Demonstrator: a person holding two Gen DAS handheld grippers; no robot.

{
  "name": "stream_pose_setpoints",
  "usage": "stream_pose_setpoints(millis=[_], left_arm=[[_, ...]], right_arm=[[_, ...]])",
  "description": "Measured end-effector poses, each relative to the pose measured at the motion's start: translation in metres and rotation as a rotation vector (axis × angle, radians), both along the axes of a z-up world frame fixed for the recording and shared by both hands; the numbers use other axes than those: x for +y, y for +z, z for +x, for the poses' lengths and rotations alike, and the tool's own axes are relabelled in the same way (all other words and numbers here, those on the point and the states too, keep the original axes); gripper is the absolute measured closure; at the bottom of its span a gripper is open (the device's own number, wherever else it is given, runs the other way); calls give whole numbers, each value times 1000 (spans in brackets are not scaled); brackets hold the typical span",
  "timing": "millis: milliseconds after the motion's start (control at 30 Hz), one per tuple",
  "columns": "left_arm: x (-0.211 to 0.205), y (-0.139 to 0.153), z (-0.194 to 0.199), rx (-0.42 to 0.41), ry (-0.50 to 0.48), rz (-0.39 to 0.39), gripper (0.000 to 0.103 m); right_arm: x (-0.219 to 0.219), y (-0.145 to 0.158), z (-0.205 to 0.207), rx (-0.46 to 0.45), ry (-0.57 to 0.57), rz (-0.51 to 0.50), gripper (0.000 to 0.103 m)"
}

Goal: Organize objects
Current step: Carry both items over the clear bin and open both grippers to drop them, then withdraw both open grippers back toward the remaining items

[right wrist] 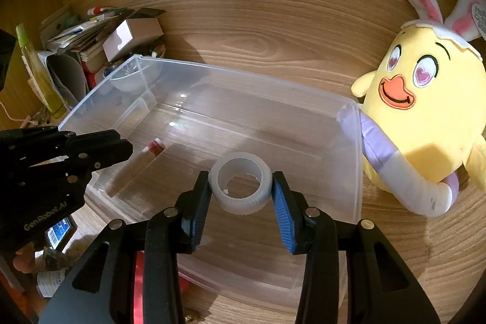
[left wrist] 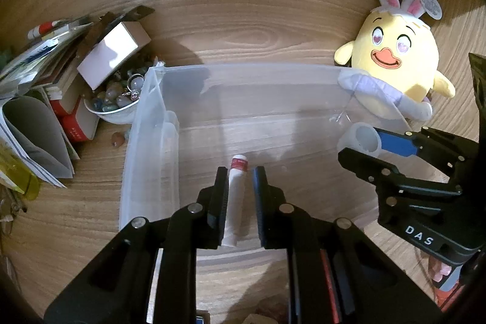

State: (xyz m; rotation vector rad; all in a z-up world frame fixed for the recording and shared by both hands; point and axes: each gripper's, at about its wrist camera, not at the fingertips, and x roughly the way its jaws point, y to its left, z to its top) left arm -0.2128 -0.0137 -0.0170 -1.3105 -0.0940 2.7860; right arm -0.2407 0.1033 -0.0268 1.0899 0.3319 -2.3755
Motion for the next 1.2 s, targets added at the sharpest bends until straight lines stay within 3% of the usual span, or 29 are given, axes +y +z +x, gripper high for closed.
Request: stream_pose_setpoints(millis=[100,200,300,367,667,1200], left_arm=[[0,4,4,12,1,-1,79],[0,11,12,37,7,-13,70],[1,20,20,59,7,-15,64],[2,27,27,74,9,-16,54],[0,56,62,161,22,-36,25],[-20,74,122,223,60,-50,10]], right_arm=[[-1,3,2,14,2,4,59],[1,7,4,29,4,-5,47],[0,11,9,54,4,-2,40],[0,13,12,62,7,-4,37],[3,34,30,116,14,-24,23],[14,60,73,158,40,-88,18]])
